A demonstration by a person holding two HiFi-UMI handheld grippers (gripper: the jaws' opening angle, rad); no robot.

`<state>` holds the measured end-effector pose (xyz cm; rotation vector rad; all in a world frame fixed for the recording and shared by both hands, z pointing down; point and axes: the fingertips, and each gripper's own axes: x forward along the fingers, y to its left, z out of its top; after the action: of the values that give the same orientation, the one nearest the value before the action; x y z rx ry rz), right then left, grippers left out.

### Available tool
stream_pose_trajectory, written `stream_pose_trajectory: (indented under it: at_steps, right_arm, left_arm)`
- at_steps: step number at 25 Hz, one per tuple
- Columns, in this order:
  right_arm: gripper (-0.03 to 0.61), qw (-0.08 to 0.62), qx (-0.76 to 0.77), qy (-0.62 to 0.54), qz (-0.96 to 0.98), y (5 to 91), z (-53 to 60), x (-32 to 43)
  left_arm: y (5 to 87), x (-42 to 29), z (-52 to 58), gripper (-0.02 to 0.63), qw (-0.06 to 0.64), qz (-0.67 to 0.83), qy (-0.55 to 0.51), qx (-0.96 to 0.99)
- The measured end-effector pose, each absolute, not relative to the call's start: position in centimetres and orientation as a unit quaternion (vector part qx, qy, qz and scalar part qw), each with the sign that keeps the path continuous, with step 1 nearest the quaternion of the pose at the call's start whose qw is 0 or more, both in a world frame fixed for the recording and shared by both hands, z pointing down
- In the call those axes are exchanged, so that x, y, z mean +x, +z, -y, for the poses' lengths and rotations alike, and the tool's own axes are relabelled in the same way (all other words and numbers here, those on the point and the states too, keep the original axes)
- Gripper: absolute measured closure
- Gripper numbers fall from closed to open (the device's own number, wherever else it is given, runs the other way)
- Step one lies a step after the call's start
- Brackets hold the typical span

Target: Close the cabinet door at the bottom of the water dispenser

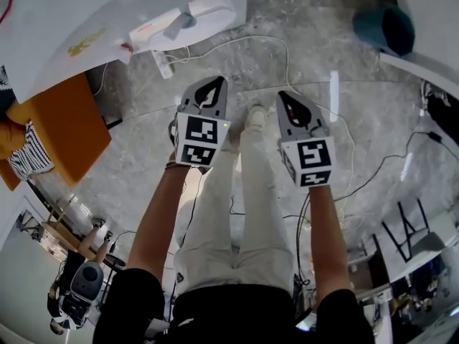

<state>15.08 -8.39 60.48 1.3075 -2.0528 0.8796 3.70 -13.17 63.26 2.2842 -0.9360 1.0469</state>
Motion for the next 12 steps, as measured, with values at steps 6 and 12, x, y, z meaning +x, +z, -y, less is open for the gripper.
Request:
stream_pose_trajectory:
  at_steps: [6,12]
  right_arm:
    - [0.543,0.266,0.493,0.318,0.765,56.1,8.0,13.8]
    - [0.543,0.268,0.492,0.297,0.773,51.6,8.1,12.9]
  left_arm:
    - [57.8,2.7,12.1,0.603,0.227,0.349,0.353,0.838]
    - [52.3,2.0,11.8,0.603,0.261,0.367,0.293,0.843]
